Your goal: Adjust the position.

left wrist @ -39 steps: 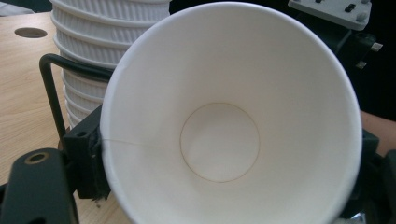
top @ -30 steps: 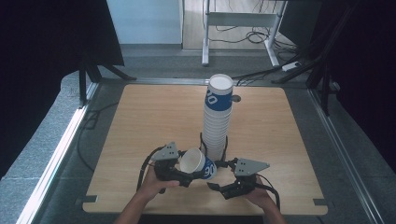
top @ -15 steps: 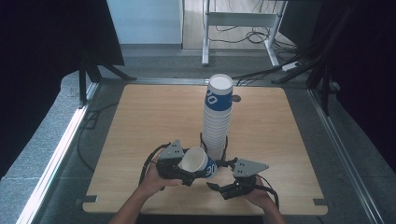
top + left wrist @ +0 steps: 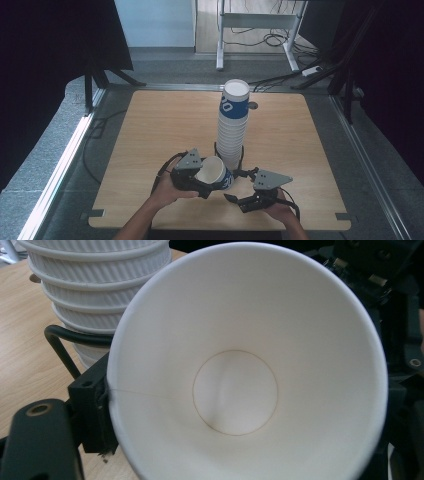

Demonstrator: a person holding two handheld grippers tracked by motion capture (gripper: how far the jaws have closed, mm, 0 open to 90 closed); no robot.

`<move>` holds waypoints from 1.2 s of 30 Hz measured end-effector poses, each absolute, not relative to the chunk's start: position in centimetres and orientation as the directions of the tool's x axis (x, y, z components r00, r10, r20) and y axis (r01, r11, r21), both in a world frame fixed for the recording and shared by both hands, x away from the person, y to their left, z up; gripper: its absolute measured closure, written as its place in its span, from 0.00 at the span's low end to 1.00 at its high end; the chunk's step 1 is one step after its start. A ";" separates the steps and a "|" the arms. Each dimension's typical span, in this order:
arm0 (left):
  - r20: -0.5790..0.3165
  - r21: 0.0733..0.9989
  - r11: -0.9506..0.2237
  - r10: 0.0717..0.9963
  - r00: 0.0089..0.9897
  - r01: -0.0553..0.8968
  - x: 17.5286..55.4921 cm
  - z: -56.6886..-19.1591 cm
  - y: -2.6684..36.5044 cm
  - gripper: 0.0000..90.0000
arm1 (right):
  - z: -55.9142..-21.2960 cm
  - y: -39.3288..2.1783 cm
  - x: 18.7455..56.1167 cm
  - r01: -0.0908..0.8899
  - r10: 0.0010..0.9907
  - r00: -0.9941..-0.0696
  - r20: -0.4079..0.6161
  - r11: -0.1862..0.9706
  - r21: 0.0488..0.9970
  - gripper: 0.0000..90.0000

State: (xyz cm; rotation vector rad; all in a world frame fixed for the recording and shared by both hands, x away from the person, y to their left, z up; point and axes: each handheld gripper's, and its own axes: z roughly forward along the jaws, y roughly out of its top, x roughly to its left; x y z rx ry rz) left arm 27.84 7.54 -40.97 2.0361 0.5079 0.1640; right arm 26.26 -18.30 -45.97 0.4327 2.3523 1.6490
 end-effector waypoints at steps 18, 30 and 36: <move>-0.002 0.777 -0.575 0.402 0.916 0.255 28.0 -40.6 5.4 0.17 | -46.1 -16.9 26.1 0.061 0.389 -0.914 -0.115 0.413 0.909 0.22; 0.043 0.693 -0.681 0.365 0.930 0.235 28.1 -40.5 3.5 0.17 | -47.0 -15.5 26.1 0.037 0.403 -0.896 -0.185 0.484 0.874 0.28; 0.044 0.684 -0.689 0.370 0.928 0.242 28.2 -40.6 3.3 0.17 | -47.3 -15.5 26.2 0.032 0.405 -0.894 -0.192 0.485 0.874 0.29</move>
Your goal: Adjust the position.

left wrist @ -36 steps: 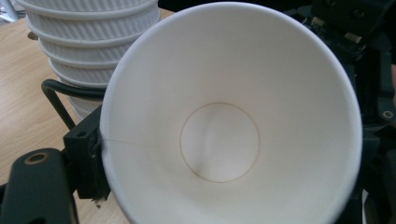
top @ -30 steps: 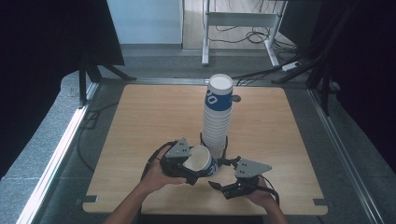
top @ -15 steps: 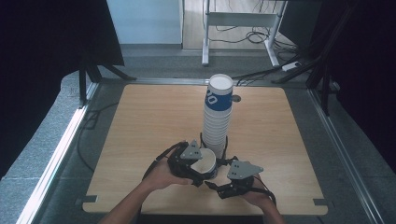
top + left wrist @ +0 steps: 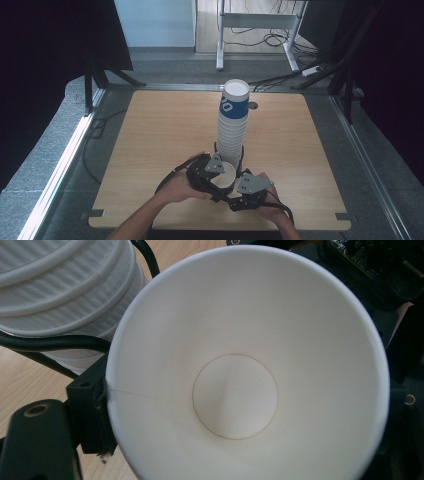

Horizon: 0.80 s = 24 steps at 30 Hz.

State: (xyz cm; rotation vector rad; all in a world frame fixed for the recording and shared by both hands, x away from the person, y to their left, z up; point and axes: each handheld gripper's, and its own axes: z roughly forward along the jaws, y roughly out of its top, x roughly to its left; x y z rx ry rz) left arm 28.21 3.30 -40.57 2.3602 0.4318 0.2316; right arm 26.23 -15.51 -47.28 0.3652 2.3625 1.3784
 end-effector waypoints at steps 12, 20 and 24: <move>-0.001 0.781 -0.554 0.460 0.888 0.288 28.0 -40.0 4.4 0.04 | -47.2 -16.4 26.4 0.053 0.423 -0.896 -0.138 0.410 0.911 0.31; -0.054 0.865 -0.400 0.526 0.849 0.303 26.5 -39.9 6.5 0.03 | -47.0 -16.9 26.3 0.060 0.437 -0.891 -0.120 0.376 0.925 0.31; -0.070 0.888 -0.349 0.541 0.838 0.299 26.0 -40.1 7.4 0.02 | -46.9 -17.0 26.3 0.060 0.441 -0.889 -0.119 0.371 0.927 0.31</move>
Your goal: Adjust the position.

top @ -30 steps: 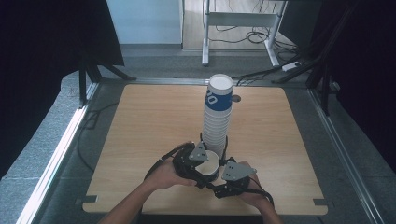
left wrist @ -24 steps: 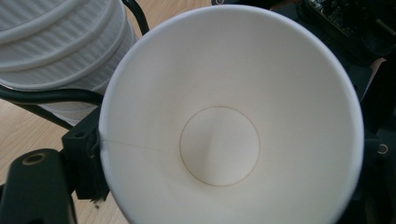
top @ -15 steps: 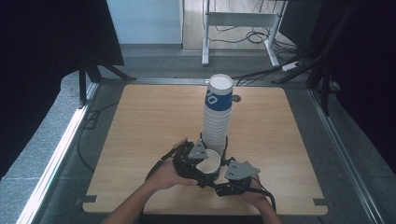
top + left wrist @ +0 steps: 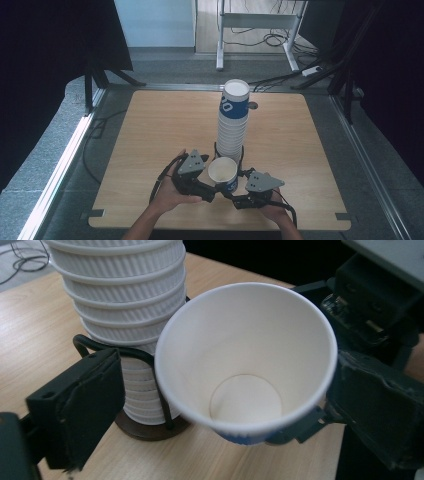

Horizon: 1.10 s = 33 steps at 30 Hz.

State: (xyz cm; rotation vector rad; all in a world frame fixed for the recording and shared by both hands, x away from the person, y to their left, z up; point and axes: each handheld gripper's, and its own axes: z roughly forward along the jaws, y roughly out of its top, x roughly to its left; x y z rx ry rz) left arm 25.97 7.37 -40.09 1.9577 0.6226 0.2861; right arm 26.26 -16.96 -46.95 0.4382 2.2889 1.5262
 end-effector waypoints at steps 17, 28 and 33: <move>-0.129 0.920 -0.214 0.624 0.770 0.328 24.4 -42.0 12.6 0.05 | -46.5 -17.9 26.1 0.041 0.473 -0.871 -0.130 0.335 0.941 0.31; -0.145 0.911 -0.216 0.630 0.763 0.352 24.6 -42.9 12.7 0.05 | -46.0 -19.0 26.2 0.030 0.503 -0.855 -0.127 0.293 0.956 0.31; -0.151 0.902 -0.224 0.638 0.755 0.369 24.8 -43.4 12.8 0.06 | -45.9 -19.5 26.3 0.032 0.516 -0.848 -0.122 0.280 0.960 0.31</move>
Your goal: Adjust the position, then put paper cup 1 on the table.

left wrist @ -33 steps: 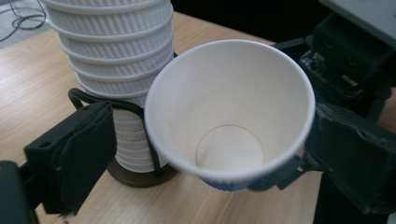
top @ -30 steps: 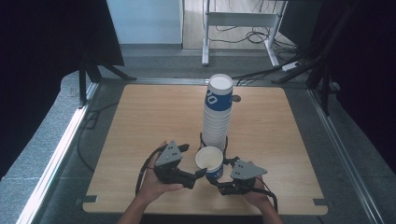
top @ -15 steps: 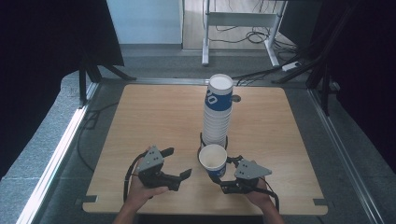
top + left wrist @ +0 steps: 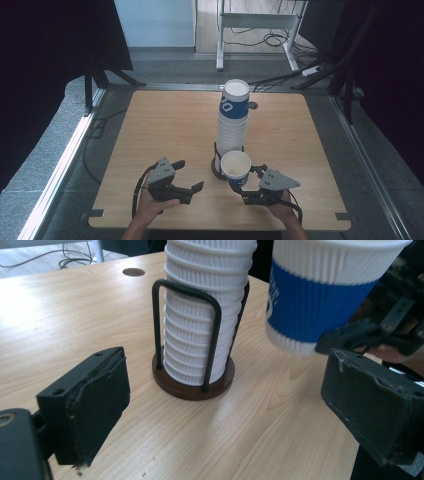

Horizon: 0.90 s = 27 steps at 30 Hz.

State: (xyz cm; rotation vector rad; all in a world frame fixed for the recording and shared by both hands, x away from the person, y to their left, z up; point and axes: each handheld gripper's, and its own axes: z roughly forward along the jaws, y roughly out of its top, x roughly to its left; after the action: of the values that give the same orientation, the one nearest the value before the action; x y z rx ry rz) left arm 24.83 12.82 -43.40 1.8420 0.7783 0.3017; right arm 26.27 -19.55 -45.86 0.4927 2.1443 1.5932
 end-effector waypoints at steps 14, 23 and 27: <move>-0.159 0.891 -0.232 0.647 0.746 0.391 25.0 -43.9 12.9 0.06 | -44.3 -22.9 26.2 0.009 0.573 -0.814 -0.098 0.181 0.983 0.31; -0.157 0.883 -0.246 0.648 0.746 0.399 25.1 -44.3 12.7 0.07 | -44.3 -25.0 26.9 0.017 0.635 -0.767 -0.095 0.168 0.986 0.31; -0.153 0.879 -0.258 0.644 0.749 0.401 25.2 -44.4 12.6 0.07 | -44.8 -25.9 27.7 0.037 0.672 -0.734 -0.098 0.183 0.982 0.31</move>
State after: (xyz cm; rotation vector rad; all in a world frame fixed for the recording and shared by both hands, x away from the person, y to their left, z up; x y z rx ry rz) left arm 25.18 12.57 -44.43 1.8880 0.8029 0.2874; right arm 27.72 -25.90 -44.77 0.6627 1.9424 1.5899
